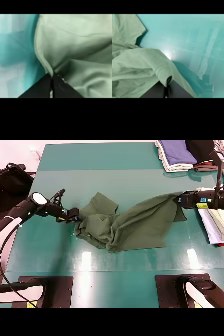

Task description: Fold the shirts.

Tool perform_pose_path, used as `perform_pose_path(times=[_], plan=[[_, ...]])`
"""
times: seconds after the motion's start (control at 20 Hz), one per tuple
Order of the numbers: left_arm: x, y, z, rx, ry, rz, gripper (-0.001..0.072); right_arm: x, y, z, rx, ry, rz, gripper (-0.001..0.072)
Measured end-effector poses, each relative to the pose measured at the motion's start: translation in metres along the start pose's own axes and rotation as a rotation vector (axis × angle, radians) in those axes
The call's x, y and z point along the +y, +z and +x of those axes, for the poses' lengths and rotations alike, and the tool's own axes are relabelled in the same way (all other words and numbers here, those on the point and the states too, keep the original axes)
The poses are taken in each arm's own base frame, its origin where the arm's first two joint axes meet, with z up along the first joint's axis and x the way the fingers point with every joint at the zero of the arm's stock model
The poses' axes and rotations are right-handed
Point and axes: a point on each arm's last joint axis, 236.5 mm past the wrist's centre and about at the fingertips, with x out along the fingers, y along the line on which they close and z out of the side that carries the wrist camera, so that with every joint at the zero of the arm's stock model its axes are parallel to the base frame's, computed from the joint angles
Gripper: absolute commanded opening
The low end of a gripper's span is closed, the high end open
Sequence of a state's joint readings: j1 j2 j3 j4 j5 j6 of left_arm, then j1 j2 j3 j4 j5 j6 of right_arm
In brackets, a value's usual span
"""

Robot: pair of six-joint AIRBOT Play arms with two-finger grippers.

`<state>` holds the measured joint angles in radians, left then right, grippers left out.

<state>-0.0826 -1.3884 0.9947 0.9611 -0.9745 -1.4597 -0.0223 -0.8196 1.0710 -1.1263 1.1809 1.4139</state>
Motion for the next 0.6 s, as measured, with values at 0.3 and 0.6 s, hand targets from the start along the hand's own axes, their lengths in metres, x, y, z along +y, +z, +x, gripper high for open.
perform_pose_path(times=[0.3,0.6], plan=[[-0.122,0.098,-0.189,-0.502,-0.076,0.313,0.0024,0.026,0.056,-0.050,-0.118,0.011,-0.083,0.0019],[-0.239,0.041,-0.489,-1.155,-0.041,0.653,0.0021,0.063,0.104,-0.143,-0.312,-0.011,-0.212,0.0018]])
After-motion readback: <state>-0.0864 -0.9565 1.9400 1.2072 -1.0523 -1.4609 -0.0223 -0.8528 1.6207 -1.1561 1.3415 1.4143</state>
